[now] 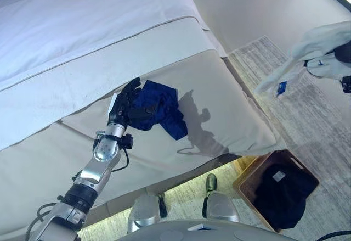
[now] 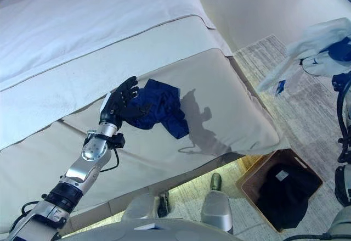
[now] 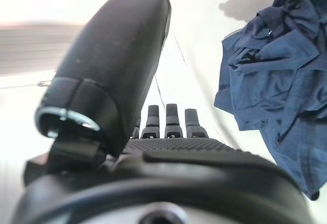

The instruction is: Pick up the clothes from the bed and place them into the basket

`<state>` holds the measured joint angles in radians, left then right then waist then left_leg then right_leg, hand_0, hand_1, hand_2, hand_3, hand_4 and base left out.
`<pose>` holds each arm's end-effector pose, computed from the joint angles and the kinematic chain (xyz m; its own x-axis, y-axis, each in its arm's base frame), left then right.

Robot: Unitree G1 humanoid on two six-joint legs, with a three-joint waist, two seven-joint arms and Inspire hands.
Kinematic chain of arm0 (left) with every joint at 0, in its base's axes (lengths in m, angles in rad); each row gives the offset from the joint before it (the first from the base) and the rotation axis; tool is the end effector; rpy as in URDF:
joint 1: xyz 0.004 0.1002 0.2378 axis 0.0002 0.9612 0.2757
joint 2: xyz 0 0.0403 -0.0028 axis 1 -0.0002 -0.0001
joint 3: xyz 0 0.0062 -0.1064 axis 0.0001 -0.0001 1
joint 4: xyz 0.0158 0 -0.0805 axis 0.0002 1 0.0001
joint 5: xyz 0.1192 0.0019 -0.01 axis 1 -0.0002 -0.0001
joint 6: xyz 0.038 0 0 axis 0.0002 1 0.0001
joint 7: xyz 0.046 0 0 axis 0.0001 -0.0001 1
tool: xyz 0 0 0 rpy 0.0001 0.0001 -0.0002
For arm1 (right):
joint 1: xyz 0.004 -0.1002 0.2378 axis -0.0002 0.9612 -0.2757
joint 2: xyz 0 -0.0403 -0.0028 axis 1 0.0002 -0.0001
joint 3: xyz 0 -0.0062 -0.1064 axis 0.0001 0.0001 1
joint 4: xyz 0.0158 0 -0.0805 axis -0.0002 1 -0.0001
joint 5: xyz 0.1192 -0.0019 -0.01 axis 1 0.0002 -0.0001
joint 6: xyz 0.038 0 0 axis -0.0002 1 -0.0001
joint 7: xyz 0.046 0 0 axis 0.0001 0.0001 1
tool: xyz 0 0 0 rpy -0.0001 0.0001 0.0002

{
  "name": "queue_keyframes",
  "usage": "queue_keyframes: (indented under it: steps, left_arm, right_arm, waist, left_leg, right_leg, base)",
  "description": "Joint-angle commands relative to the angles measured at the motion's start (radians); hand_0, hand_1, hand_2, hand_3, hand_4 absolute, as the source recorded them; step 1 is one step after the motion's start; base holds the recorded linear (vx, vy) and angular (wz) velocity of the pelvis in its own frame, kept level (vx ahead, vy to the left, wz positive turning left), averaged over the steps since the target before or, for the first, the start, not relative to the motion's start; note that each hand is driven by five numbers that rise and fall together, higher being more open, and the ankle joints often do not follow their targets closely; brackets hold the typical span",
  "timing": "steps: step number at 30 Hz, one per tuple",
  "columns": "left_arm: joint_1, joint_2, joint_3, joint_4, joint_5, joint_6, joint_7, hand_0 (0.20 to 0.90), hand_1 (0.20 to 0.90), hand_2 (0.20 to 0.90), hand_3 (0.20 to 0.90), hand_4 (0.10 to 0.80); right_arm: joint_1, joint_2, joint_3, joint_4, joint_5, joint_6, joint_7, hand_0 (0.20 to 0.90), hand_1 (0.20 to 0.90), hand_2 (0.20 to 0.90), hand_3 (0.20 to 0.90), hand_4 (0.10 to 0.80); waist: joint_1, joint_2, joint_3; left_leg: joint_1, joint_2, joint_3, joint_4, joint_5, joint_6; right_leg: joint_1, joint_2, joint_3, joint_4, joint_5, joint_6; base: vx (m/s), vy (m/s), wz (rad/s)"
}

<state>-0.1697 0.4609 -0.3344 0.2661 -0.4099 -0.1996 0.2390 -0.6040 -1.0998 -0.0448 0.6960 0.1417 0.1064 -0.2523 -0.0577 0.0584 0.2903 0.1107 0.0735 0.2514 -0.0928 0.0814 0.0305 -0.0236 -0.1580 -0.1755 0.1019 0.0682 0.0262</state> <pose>0.2461 0.1859 0.0291 1.0000 0.0015 -0.0048 -0.0011 0.9954 0.0959 0.2662 -0.4033 0.2260 0.6980 -0.6475 0.3058 0.6736 0.4487 -0.5873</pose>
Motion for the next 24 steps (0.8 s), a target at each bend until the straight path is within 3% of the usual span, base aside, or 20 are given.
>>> queue_keyframes:
  steps: [1, 4, 6, 7, 10, 11, 14, 16, 20, 22, 24]
  left_arm:
    - [-0.004, 0.02, 0.032, 0.021, 0.04, -0.098, 0.001, 0.9, 0.9, 0.9, 0.9, 0.8]
    - [-0.014, 0.003, 0.037, 0.053, 0.049, -0.103, 0.004, 0.9, 0.9, 0.9, 0.9, 0.8]
    - [-0.021, -0.009, 0.044, 0.058, 0.042, -0.101, 0.018, 0.9, 0.9, 0.9, 0.9, 0.8]
    - [-0.02, -0.015, 0.051, 0.065, 0.041, -0.106, 0.025, 0.9, 0.9, 0.9, 0.9, 0.8]
    - [0.02, -0.013, 0.114, 0.029, 0.047, -0.102, 0.058, 0.9, 0.9, 0.9, 0.9, 0.8]
    - [0.026, -0.01, 0.134, 0.022, 0.046, -0.094, 0.048, 0.9, 0.9, 0.9, 0.9, 0.8]
    - [0.03, -0.005, 0.144, 0.029, 0.055, -0.091, 0.048, 0.9, 0.9, 0.9, 0.9, 0.8]
    - [0.043, 0.007, 0.162, 0.042, 0.082, -0.099, 0.059, 0.9, 0.9, 0.9, 0.9, 0.8]
    - [0.045, 0.045, 0.206, -0.021, 0.091, -0.063, 0.094, 0.9, 0.9, 0.9, 0.9, 0.8]
    - [0.055, 0.057, 0.227, -0.016, 0.086, -0.07, 0.11, 0.9, 0.9, 0.9, 0.9, 0.8]
    - [0.055, 0.053, 0.235, 0.018, 0.063, -0.084, 0.125, 0.9, 0.9, 0.9, 0.9, 0.8]
  right_arm:
    - [0.058, -0.119, -0.072, -0.144, 0.041, -0.11, -0.05, 0.3, 0.3, 0.3, 0.2, 0.1]
    - [0.144, -0.107, -0.15, -0.194, 0.05, -0.112, -0.023, 0.3, 0.3, 0.3, 0.2, 0.1]
    - [0.221, -0.085, -0.207, -0.231, 0.036, -0.127, -0.019, 0.3, 0.3, 0.3, 0.2, 0.1]
    - [0.25, -0.074, -0.227, -0.248, 0.03, -0.134, -0.016, 0.3, 0.3, 0.3, 0.2, 0.1]
    - [0.297, -0.021, -0.23, -0.311, 0.044, -0.13, -0.021, 0.3, 0.3, 0.3, 0.2, 0.1]
    - [0.326, -0.004, -0.251, -0.329, 0.044, -0.119, -0.03, 0.3, 0.3, 0.3, 0.2, 0.1]
    - [0.37, 0.029, -0.283, -0.331, 0.044, -0.124, -0.041, 0.3, 0.3, 0.3, 0.2, 0.1]
    - [0.383, 0.06, -0.286, -0.328, 0.069, -0.116, -0.039, 0.3, 0.3, 0.3, 0.2, 0.1]
    - [0.368, 0.102, -0.253, -0.285, 0.101, -0.146, -0.057, 0.3, 0.3, 0.3, 0.2, 0.1]
    - [0.369, 0.138, -0.231, -0.272, 0.106, -0.197, -0.082, 0.3, 0.3, 0.3, 0.2, 0.1]
    - [0.361, 0.167, -0.222, -0.288, 0.099, -0.207, -0.099, 0.3, 0.3, 0.3, 0.2, 0.1]
  waist:
    - [-0.053, -0.099, -0.167]
    - [-0.087, -0.102, -0.18]
    - [-0.105, -0.1, -0.184]
    - [-0.11, -0.102, -0.183]
    - [-0.086, -0.108, -0.167]
    - [-0.094, -0.112, -0.164]
    - [-0.089, -0.121, -0.156]
    - [-0.073, -0.121, -0.144]
    - [-0.015, -0.099, -0.142]
    - [0.012, -0.108, -0.155]
    - [0.011, -0.11, -0.16]
  left_leg:
    - [0.0, 0.037, 0.001, 0.058, -0.13, -0.088]
    - [0.013, 0.037, 0.021, 0.06, -0.14, -0.088]
    - [0.012, 0.017, 0.0, 0.076, -0.162, -0.077]
    - [0.008, 0.004, -0.016, 0.1, -0.181, -0.07]
    - [-0.02, -0.087, -0.162, 0.196, -0.261, -0.023]
    - [-0.02, -0.092, -0.141, 0.214, -0.274, -0.018]
    - [-0.021, -0.1, -0.137, 0.225, -0.281, -0.014]
    - [-0.015, -0.085, -0.112, 0.193, -0.256, -0.014]
    - [-0.066, -0.038, -0.05, 0.194, -0.211, 0.0]
    - [-0.09, -0.032, -0.039, 0.217, -0.209, -0.011]
    - [-0.082, -0.021, -0.04, 0.203, -0.195, -0.035]
  right_leg:
    - [0.028, 0.03, 0.059, -0.075, -0.058, 0.083]
    - [0.031, 0.04, 0.096, -0.095, -0.05, 0.084]
    - [0.031, 0.05, 0.136, -0.101, -0.047, 0.081]
    - [0.029, 0.05, 0.16, -0.098, -0.046, 0.081]
    - [-0.004, 0.051, 0.268, -0.057, -0.033, 0.096]
    - [-0.016, 0.045, 0.275, -0.068, -0.011, 0.104]
    - [-0.033, 0.03, 0.255, -0.097, 0.047, 0.125]
    - [-0.064, 0.022, 0.18, -0.05, 0.066, 0.133]
    - [-0.049, 0.016, 0.053, 0.101, -0.039, 0.093]
    - [0.003, 0.015, 0.004, 0.025, -0.064, 0.085]
    - [0.026, 0.023, 0.005, -0.048, -0.055, 0.088]
  base:
    - [0.029, 0.036, 0.02]
    - [0.039, 0.058, 0.29]
    - [0.046, 0.118, -0.28]
    - [0.066, 0.141, -0.43]
    - [0.034, 0.111, -0.76]
    - [-0.006, 0.085, -1.43]
    - [-0.038, -0.01, -0.93]
    - [-0.193, -0.072, -1.0]
    - [-0.277, -0.107, -0.76]
    - [-0.148, -0.19, -0.94]
    - [-0.054, -0.155, -0.45]
